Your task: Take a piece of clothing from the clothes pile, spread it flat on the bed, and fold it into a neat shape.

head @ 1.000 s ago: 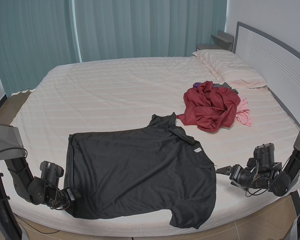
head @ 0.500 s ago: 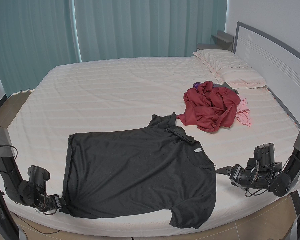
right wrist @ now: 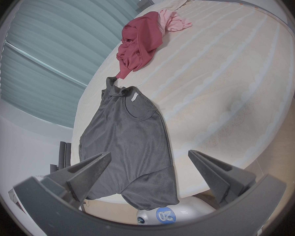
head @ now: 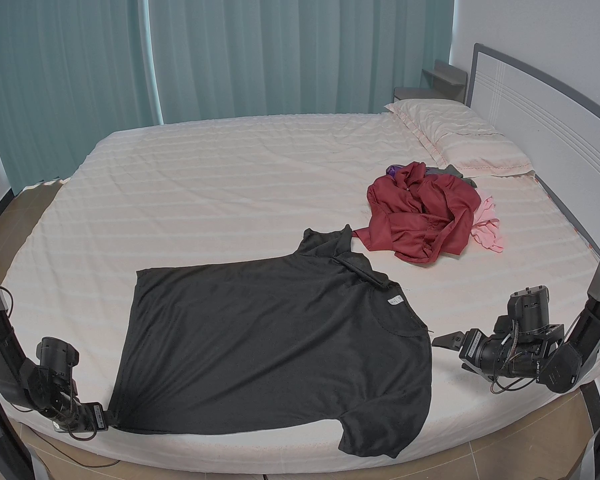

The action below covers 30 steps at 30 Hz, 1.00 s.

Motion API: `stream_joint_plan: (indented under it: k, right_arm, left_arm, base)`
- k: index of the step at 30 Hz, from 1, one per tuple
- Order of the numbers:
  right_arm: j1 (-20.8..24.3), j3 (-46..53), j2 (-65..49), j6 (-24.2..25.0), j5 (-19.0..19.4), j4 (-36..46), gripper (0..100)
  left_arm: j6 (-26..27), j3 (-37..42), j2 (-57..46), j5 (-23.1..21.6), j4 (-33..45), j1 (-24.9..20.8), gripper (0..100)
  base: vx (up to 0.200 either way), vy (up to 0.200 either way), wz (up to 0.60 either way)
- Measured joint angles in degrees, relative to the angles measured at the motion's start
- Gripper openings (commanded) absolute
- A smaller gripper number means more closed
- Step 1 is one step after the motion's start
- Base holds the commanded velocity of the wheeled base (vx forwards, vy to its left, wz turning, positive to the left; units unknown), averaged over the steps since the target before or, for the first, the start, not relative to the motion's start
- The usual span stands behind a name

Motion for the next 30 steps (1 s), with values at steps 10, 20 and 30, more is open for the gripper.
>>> stream_joint_plan:
  k: [10,20,30]
  right_arm:
    - [0.0,0.0,-0.4,0.0,0.0,0.0,100]
    - [0.0,0.0,-0.5,-0.1,0.0,0.0,100]
    - [0.0,0.0,-0.5,-0.1,0.0,0.0,100]
  left_arm:
    - [3.2,-0.4,-1.1,-1.2,0.2,4.1,100]
    - [5.6,-1.2,-6.4,-3.7,12.1,4.3,100]
    - [6.1,-7.7,-13.1,-12.7,24.0,5.4,100]
  base:
    - [0.000,0.000,0.00]
    - [0.000,0.000,0.00]
    - [0.000,0.000,0.00]
